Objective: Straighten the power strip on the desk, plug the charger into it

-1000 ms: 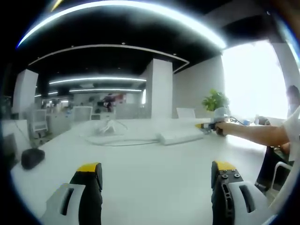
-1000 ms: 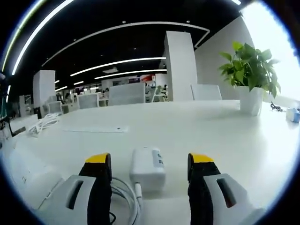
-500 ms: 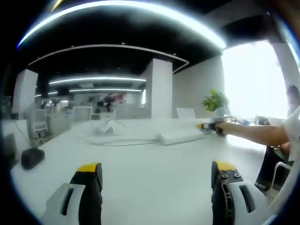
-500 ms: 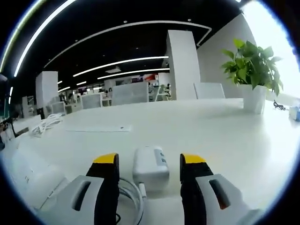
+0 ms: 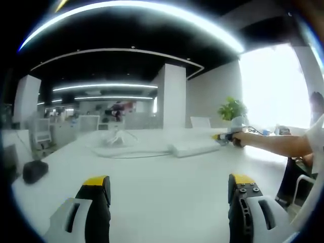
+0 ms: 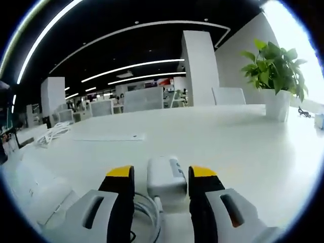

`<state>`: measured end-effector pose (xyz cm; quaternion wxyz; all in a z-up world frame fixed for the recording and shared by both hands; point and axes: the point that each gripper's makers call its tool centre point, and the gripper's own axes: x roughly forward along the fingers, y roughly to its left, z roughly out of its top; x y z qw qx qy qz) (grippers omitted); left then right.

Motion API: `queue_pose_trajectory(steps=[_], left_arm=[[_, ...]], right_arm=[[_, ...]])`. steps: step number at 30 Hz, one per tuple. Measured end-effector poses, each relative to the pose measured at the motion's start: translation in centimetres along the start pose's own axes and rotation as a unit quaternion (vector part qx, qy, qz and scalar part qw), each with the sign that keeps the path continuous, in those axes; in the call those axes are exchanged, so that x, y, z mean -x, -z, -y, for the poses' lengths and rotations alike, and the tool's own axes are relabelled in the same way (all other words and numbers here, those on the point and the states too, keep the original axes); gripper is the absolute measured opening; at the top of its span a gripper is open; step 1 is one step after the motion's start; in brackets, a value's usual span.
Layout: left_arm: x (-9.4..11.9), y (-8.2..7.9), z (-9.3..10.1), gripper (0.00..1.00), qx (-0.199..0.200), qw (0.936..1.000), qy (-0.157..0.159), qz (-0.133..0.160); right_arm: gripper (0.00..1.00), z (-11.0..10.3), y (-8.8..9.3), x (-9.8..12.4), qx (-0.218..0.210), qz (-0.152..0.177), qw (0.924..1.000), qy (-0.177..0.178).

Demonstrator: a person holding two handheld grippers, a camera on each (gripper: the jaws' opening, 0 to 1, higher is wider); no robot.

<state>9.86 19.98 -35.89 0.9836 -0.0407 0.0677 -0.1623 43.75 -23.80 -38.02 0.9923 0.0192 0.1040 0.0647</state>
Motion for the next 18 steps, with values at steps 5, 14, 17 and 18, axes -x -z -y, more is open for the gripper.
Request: queue_pose_trajectory(steps=[5, 14, 17, 18], left_arm=[[-0.02, -0.05, 0.01, 0.99, 0.0, 1.0, 0.0, 0.001], [-0.05, 0.15, 0.08, 0.99, 0.002, 1.0, 0.001, 0.0], [-0.02, 0.18, 0.01, 0.99, 0.001, 1.0, -0.001, -0.001], [-0.02, 0.18, 0.0, 0.99, 0.002, 1.0, -0.001, -0.001]], right_arm=[[0.39, 0.04, 0.01, 0.14, 0.002, -0.001, 1.0, 0.002], [0.37, 0.13, 0.28, 0.12, 0.017, -0.008, 0.9998, 0.003], [0.35, 0.32, 0.34, 0.06, 0.02, -0.009, 0.9998, 0.005], [0.34, 0.4, 0.34, 0.0, 0.02, -0.009, 0.9998, 0.006]])
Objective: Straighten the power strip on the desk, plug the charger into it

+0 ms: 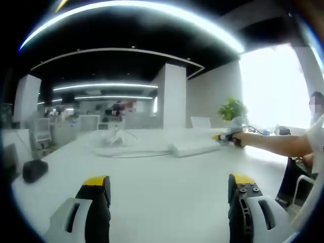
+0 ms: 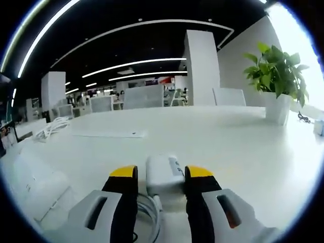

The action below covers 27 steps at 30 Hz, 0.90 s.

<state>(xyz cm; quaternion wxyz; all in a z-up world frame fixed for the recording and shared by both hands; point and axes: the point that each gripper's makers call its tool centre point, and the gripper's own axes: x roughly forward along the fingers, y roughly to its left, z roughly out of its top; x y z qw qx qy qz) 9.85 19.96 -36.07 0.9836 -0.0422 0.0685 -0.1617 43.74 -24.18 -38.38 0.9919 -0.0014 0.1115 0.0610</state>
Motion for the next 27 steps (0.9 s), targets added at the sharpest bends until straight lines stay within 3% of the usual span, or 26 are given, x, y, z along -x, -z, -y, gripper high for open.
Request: queue_pose_trajectory(steps=[10, 27], left_arm=[[-0.12, 0.14, 0.23, 0.99, -0.001, 1.0, 0.003, -0.002], [-0.07, 0.27, 0.23, 0.99, 0.0, 1.0, 0.002, -0.004]], right_arm=[[0.32, -0.53, 0.24, 0.7, 0.008, -0.002, 1.0, -0.001], [0.27, -0.49, 0.29, -0.01, 0.025, -0.007, 0.9996, -0.013]])
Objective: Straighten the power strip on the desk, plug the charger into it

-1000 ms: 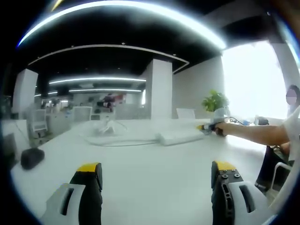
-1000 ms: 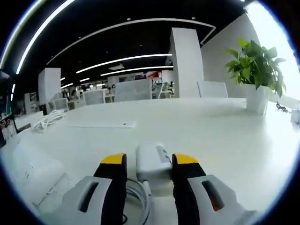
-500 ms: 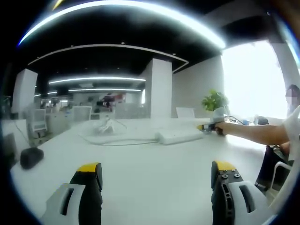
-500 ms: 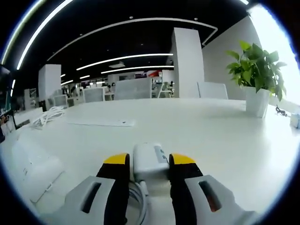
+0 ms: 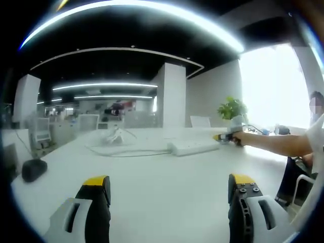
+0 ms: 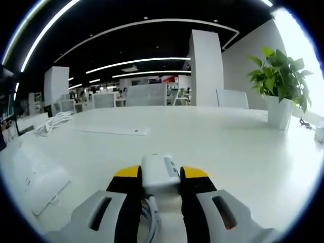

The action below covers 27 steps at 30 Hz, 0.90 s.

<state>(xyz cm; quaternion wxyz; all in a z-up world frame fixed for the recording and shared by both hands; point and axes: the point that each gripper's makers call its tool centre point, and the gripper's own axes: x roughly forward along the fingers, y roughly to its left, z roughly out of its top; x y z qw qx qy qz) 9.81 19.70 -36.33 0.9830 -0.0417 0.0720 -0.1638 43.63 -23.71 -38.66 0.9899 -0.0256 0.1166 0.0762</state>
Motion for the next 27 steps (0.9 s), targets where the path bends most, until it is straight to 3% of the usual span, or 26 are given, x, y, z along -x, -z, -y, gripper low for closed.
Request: queue_pose_trajectory(steps=[27], left_arm=[[-0.4, -0.6, 0.5, 0.99, -0.007, 0.9999, 0.007, 0.003]], right_arm=[[0.27, -0.8, -1.1, 1.4, 0.018, 0.023, 0.9994, -0.018]])
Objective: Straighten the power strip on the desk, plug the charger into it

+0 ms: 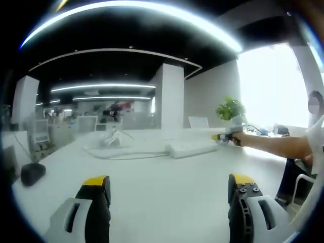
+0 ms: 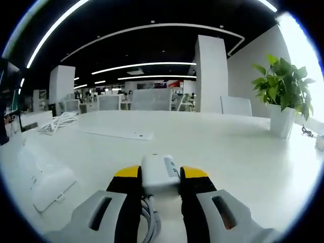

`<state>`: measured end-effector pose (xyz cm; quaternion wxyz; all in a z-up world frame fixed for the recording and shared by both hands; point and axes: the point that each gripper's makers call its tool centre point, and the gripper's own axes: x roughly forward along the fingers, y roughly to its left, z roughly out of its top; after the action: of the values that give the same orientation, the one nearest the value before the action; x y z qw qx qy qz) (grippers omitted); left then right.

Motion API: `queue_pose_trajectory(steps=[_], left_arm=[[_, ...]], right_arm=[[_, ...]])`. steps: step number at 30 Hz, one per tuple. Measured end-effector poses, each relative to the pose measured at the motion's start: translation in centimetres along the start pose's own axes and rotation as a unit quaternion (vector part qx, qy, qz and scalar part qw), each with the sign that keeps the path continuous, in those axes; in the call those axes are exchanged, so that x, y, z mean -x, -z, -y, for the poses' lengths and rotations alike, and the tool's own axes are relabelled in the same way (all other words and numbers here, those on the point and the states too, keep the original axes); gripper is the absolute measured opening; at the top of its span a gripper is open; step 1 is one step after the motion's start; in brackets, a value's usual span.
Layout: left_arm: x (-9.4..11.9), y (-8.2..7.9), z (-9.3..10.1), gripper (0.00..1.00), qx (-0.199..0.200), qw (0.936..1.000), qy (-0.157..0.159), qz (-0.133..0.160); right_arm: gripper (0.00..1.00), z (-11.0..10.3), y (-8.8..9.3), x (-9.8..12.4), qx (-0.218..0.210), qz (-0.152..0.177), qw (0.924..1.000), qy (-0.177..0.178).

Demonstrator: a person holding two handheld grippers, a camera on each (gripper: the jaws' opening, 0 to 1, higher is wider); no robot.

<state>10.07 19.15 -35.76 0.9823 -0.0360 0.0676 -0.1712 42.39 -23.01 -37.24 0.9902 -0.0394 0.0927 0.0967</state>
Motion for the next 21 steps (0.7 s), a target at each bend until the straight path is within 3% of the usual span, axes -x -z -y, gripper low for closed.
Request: queue_pose_trajectory(steps=[21], left_arm=[[0.2, 0.0, 0.1, 0.99, 0.0, 1.0, -0.001, 0.002]], right_arm=[[0.27, -0.2, -2.3, 0.9, 0.002, 0.022, 0.9997, -0.005]])
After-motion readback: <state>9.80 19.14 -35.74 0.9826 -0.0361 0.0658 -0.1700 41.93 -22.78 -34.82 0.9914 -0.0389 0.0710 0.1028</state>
